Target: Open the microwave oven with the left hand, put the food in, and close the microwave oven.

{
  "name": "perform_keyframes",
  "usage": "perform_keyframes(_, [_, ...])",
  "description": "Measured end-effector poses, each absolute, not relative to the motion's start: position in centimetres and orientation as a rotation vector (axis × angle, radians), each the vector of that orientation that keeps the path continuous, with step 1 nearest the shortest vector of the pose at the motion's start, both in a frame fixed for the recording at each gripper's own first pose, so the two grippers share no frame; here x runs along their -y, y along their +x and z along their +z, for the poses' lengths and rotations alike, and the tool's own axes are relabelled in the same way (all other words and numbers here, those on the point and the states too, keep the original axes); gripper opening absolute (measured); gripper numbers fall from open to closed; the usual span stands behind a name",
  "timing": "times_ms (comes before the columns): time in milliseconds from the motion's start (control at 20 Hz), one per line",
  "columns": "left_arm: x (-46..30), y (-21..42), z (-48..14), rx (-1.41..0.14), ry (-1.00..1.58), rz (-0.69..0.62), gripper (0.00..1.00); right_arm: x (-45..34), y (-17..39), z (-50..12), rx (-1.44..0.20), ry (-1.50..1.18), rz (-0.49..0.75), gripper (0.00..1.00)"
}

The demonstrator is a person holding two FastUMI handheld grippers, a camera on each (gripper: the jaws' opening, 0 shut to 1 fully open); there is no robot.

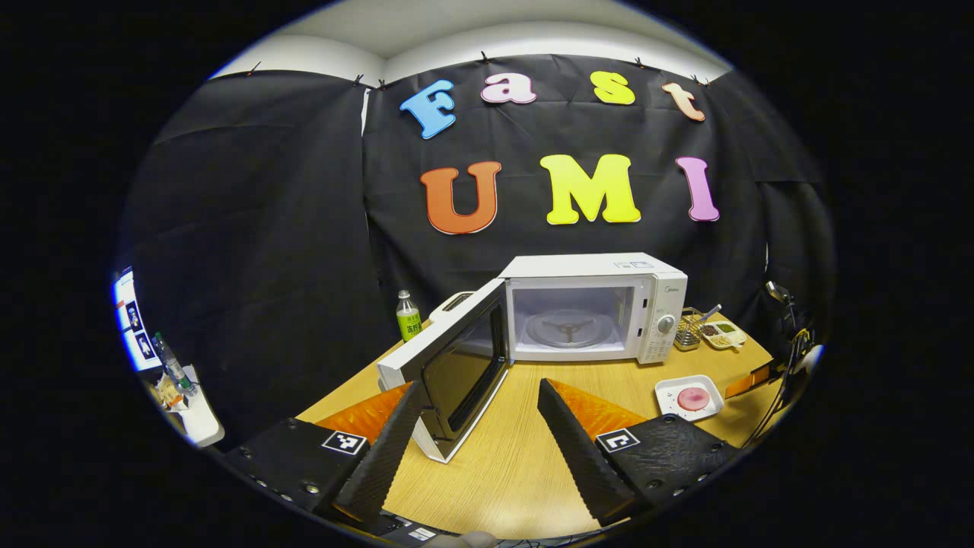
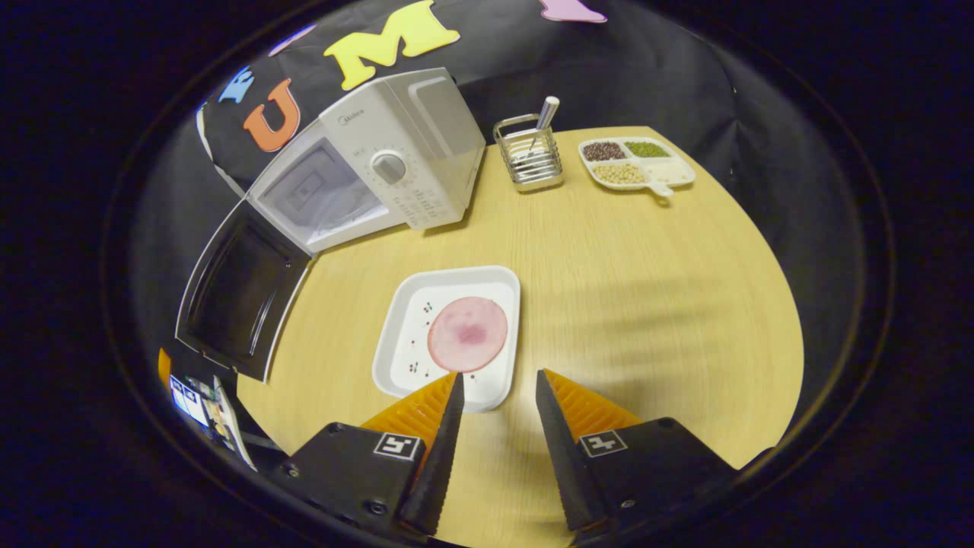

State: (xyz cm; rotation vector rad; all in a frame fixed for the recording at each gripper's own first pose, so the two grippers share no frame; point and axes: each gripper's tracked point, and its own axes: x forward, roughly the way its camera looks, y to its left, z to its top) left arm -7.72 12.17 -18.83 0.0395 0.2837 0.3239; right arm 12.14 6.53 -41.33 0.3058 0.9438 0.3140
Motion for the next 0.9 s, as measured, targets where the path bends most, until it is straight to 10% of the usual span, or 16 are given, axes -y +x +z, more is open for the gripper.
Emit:
perform_keyframes(200, [-11.0,-7.2,-18.1,-0.302,0.045,0.367,0.94,-7.5,12.6,-42.8,-1.010,0.315,0.377,0.45])
perform_keyframes(400, [-9.5,-6.7,-17.5,-0.299,0.022,0.377,0.94,-7.9,12.8,-43.3,-1.048,0.335,0.398,0.53])
perform_keyframes(450, [-9.4,-6.6,-17.7,-0.298,0.021,0.376,0.94,-7.8,12.9,-43.4,-1.053,0.331,0.401,0.36])
perform_keyframes(500, [-9.4,-6.5,-17.8,-0.299,0.022,0.371,0.94,-7.8,13.0,-43.5,-1.063,0.325,0.399,0.46])
perform_keyframes(600, [-9.8,-6.3,-18.0,-0.301,0.024,0.363,0.94,-7.5,13.2,-43.7,-1.077,0.322,0.379,0.33])
perform_keyframes(700, [-10.6,-5.9,-18.5,-0.306,0.022,0.356,0.94,-7.0,13.4,-44.0,-1.100,0.316,0.348,0.03])
perform_keyframes(900, [-12.4,-5.2,-19.4,-0.307,-0.002,0.348,0.94,-7.7,13.9,-44.1,-1.141,0.402,0.314,0.04])
